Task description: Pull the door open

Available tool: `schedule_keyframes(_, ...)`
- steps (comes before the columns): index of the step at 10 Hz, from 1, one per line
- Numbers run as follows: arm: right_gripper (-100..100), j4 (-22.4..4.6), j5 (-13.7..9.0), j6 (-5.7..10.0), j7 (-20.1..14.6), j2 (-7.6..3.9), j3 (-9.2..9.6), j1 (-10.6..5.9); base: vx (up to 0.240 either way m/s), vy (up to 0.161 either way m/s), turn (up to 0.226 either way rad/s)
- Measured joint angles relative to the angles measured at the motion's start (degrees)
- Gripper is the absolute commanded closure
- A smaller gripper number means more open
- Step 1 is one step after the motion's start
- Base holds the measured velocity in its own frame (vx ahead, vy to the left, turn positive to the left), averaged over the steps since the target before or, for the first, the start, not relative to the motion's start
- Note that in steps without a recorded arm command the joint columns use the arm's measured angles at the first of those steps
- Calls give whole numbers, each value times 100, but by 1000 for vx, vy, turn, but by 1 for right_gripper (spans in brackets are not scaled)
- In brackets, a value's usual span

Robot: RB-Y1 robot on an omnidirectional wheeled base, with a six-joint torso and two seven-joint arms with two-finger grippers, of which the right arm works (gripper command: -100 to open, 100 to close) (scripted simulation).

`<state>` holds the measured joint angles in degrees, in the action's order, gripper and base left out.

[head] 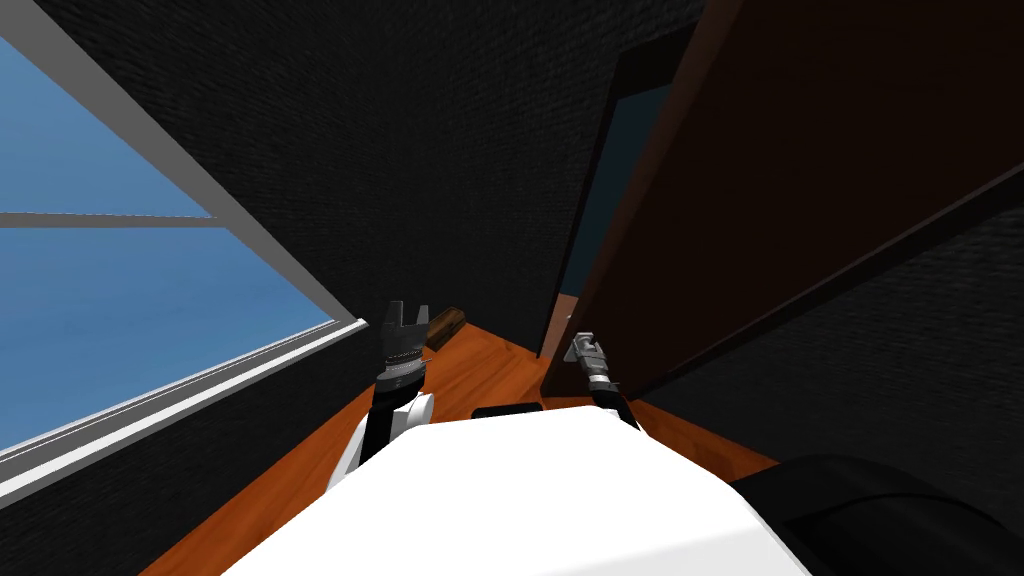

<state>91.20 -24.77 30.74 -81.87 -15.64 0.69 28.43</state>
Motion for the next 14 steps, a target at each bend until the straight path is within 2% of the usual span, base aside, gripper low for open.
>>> schedule_keyframes(4, -100, -367, -66, 146, -17, -16, -101, -137, -25, -27, 54)
schedule_keyframes(5, 100, -378, -66, 159, -17, -16, -102, -140, 0, 0, 0)
schedule_keyframes(10, 100, -370, -67, 145, -20, -17, -104, -134, 1, 1, 0)
schedule_keyframes(11, 100, -370, -67, 146, -19, -17, -104, -134, -124, -60, 187)
schedule_keyframes(14, 100, -304, -65, 149, -277, -322, -29, -68, -223, -74, 214)
